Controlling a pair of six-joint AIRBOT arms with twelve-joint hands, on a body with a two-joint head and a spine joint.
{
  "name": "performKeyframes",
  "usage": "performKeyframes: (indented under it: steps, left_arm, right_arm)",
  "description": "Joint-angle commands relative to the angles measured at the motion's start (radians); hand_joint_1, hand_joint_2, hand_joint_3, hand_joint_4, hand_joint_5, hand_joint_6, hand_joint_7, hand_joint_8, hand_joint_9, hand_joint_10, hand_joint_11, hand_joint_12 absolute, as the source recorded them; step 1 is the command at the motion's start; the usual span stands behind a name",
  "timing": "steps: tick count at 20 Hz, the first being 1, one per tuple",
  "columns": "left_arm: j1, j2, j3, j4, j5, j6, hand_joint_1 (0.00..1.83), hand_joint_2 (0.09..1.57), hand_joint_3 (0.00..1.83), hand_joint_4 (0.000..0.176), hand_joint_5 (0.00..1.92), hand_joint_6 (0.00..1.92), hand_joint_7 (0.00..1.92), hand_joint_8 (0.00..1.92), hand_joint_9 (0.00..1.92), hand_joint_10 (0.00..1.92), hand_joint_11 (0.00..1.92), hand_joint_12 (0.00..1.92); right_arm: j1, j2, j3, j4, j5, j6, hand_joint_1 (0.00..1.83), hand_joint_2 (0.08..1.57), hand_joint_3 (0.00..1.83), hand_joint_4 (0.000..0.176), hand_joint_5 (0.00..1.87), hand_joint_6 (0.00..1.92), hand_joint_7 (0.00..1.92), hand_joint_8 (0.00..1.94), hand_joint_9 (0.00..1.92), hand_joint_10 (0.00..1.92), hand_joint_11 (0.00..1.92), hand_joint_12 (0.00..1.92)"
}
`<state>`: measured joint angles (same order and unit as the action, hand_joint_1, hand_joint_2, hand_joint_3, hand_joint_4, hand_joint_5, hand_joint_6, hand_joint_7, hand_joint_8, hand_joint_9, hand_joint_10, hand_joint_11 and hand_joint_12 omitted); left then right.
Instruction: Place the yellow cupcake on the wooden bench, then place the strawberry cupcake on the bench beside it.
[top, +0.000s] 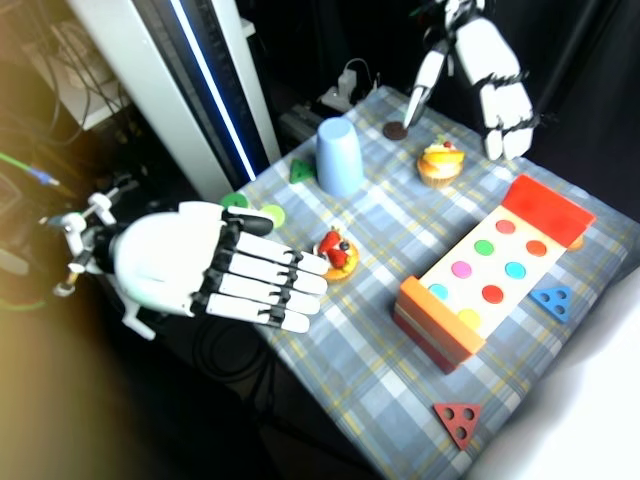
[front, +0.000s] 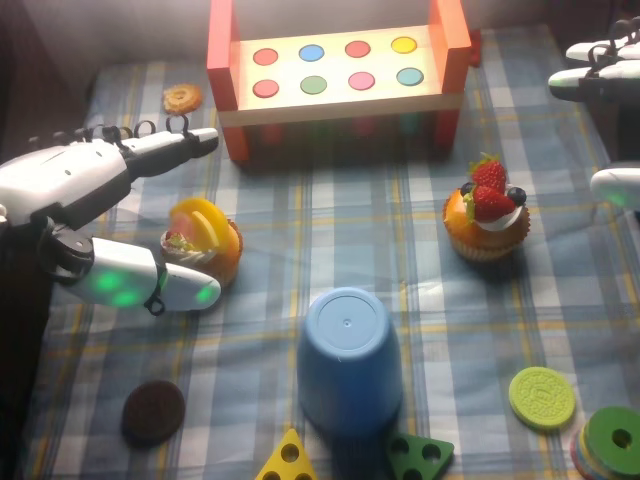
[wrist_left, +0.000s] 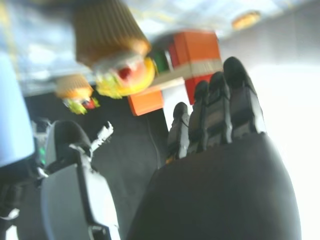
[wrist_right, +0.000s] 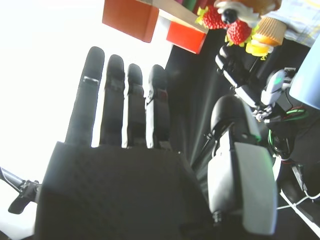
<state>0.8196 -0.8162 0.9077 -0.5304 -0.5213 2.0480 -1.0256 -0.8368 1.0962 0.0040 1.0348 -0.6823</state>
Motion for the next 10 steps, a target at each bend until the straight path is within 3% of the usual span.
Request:
performKeyframes:
  steps: [1,4,8,10]
  left_arm:
    - [-0.015,-0.005,0.01,0.005,-0.077,0.005,0.7,0.84,0.01,0.176,0.14,0.01,0.22,0.01,0.2,0.01,0.0,0.48]
    - [-0.037,-0.032,0.036,-0.017,-0.026,0.038,0.74,0.86,0.0,0.176,0.16,0.01,0.25,0.01,0.24,0.01,0.0,0.46]
    - [-0.06,-0.06,0.054,0.001,0.008,0.039,0.72,0.93,0.01,0.176,0.21,0.01,0.3,0.01,0.27,0.01,0.0,0.29]
    - [-0.065,-0.064,0.059,0.002,0.018,0.039,0.75,0.99,0.01,0.176,0.3,0.01,0.41,0.01,0.36,0.02,0.0,0.37]
  right_arm:
    - [0.005,0.006,0.001,0.022,0.119,0.005,0.33,1.23,0.0,0.0,0.44,0.0,0.4,0.01,0.42,0.02,0.24,0.57]
    - [0.003,0.004,0.004,0.015,0.119,0.011,0.4,1.23,0.0,0.0,0.44,0.0,0.41,0.01,0.43,0.01,0.23,0.55]
    - [0.003,-0.002,0.012,0.005,0.119,0.027,0.33,1.24,0.0,0.0,0.42,0.0,0.42,0.0,0.43,0.0,0.18,0.62]
    - [0.003,-0.002,0.013,0.004,0.119,0.027,0.36,1.25,0.0,0.003,0.41,0.0,0.42,0.0,0.42,0.0,0.15,0.62]
